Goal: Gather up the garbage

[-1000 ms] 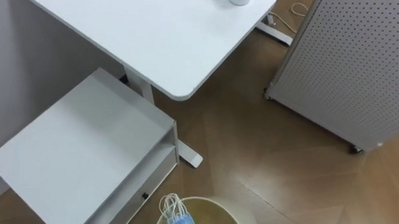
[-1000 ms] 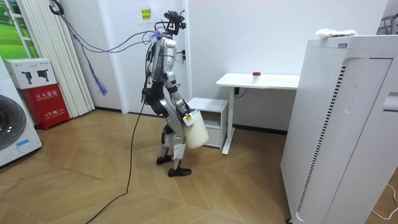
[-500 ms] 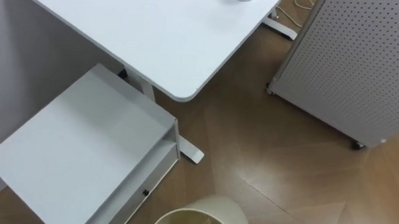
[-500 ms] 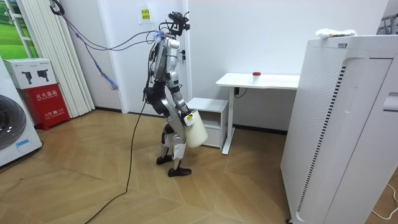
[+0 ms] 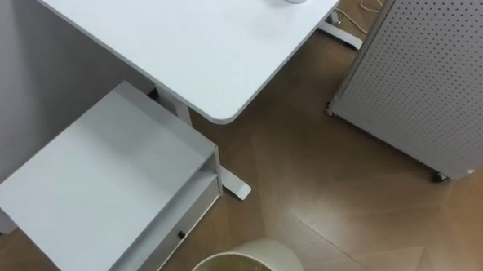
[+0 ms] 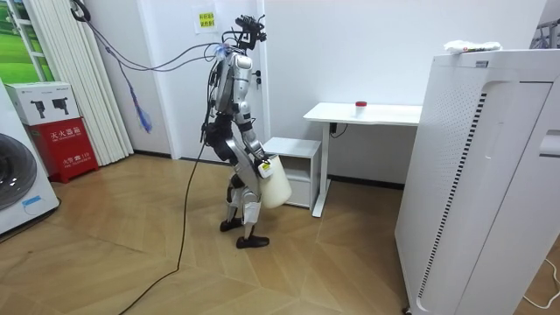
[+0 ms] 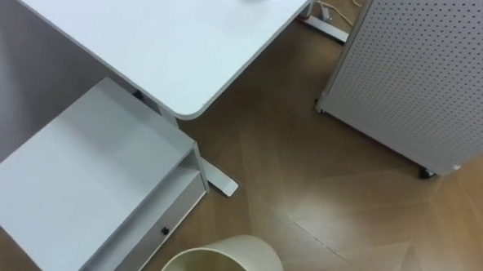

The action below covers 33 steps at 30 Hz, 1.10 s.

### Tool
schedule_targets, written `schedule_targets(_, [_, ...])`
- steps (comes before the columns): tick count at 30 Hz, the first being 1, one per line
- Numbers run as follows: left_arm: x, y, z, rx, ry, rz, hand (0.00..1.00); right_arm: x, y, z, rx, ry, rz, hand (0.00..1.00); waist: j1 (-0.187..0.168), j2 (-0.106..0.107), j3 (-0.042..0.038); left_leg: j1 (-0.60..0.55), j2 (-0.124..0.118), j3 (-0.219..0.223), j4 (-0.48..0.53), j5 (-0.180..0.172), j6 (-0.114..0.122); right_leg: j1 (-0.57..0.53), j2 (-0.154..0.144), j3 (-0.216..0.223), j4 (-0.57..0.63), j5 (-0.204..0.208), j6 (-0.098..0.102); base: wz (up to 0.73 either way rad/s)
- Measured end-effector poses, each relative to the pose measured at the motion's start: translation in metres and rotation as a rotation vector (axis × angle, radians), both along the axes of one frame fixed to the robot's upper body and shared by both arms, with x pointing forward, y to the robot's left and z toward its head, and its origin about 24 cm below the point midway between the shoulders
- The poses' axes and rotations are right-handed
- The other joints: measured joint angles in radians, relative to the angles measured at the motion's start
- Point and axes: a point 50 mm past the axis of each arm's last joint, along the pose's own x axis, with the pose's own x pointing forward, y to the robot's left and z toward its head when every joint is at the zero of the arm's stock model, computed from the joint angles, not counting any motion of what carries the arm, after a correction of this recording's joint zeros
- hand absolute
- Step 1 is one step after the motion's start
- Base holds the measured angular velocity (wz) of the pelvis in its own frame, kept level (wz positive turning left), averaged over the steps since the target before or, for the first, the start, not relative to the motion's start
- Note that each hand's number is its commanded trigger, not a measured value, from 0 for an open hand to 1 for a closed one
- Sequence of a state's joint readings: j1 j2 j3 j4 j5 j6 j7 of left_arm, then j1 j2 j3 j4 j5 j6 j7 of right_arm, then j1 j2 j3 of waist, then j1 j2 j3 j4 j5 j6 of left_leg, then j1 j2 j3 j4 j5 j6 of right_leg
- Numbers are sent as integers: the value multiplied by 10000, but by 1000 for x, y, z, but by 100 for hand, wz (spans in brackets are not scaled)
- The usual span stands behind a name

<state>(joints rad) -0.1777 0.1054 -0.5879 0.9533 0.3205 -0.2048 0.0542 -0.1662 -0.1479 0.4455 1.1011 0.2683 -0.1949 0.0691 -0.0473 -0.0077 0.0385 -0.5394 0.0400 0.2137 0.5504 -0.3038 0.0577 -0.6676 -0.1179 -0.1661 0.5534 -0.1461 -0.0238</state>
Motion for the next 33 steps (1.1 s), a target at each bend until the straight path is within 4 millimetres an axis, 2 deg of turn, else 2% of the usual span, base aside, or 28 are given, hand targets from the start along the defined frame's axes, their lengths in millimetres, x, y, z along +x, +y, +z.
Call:
schedule_targets(8, [20,13,15,29,-1247,620,0,-3,-16,-1,-99,139,-797,100,-50,128,69,1192,-20,40,-430,-14,16,1196,10,-87,-406,5,67,0])
schedule_targets(10, [25,13,20,100,-1613,605,0,-7,-20,-2,-183,184,-868,100,-73,230,93,1594,-29,51,-605,-14,16,1576,18,-122,-548,-15,100,0])
schedule_targets(14, [34,12,35,-149,-2428,548,0,-17,-25,-6,-128,431,-1051,100,-4,318,74,2266,-24,287,-987,-6,5,2050,115,7,-730,-19,136,-17])
schedule_targets(18, [45,17,60,-791,-3830,1084,0,-23,-26,-7,-134,475,-818,100,-1,363,38,3019,13,660,-1372,8,-26,2534,153,-100,-906,-15,139,-30])
schedule_targets(20, [44,23,64,-1013,-4207,1545,0,-27,-27,-7,-72,519,-752,100,20,380,-13,3471,65,866,-1572,13,-34,2897,158,-357,-1085,2,110,-33])
schedule_targets(21, [41,27,64,-1056,-4318,1867,0,-30,-28,-8,-48,606,-695,100,4,389,-75,3790,57,926,-1807,23,-54,3136,188,-399,-1244,2,109,-27])
schedule_targets(22, [40,30,65,-1107,-4423,2043,0,-34,-30,-9,-21,698,-749,100,12,379,-128,4073,56,1000,-2003,40,-85,3351,233,-379,-1307,2,112,-20])
schedule_targets(24, [39,34,68,-1157,-4617,2302,0,-39,-32,-11,17,777,-901,100,12,342,-168,4395,70,1049,-2205,59,-117,3635,314,-374,-1458,10,127,-10])
schedule_targets(25, [38,36,70,-1201,-4766,2515,0,-42,-34,-11,45,792,-961,100,22,294,-229,4553,78,1074,-2316,72,-139,3783,333,-392,-1561,10,128,-8])
schedule_targets(28, [34,42,75,-1336,-5116,2928,0,-49,-38,-11,192,734,-1366,100,1,212,-271,5055,108,1092,-2521,93,-173,4278,392,-539,-1767,11,133,-2])
schedule_targets(33, [33,52,79,-1225,-5452,3463,0,-56,-42,-11,160,684,-1726,100,-2,106,-316,5454,176,1112,-2597,95,-178,4725,520,-538,-1964,39,157,-1])
